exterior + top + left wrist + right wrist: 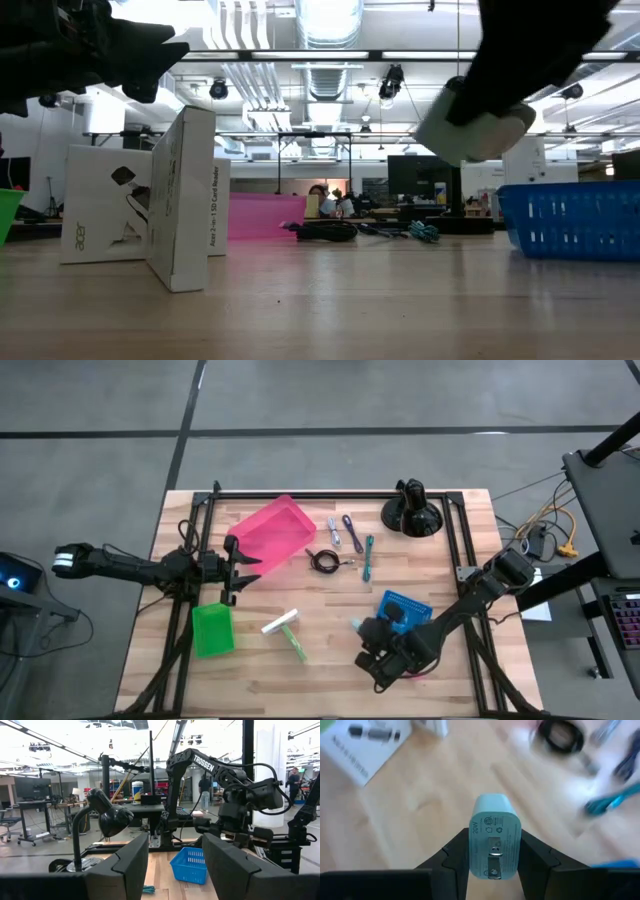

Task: Pick and place items into bin
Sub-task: Put the blue charger adapter into the green bin

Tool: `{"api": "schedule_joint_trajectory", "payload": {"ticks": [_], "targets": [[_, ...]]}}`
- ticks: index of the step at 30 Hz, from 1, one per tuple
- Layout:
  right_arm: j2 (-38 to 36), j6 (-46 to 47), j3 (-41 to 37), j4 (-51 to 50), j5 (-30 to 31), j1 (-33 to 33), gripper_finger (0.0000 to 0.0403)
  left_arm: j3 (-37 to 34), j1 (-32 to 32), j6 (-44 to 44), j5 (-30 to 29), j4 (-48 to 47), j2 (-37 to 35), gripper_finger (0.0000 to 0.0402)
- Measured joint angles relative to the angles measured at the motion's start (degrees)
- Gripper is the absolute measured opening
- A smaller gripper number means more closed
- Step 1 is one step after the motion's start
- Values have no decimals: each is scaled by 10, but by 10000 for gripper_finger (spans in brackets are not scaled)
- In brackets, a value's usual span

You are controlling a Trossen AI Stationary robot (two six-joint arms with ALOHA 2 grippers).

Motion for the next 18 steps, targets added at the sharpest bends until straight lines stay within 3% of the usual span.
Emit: {"api": "schedule_joint_trajectory", "payload": {"ticks": [8, 18], "targets": [[0, -135, -13, 90, 123, -11, 114, 0, 0, 0, 0, 0, 0, 171], [0, -194, -33, 126, 155, -45, 115, 0, 0, 0, 0, 0, 0, 171]]}}
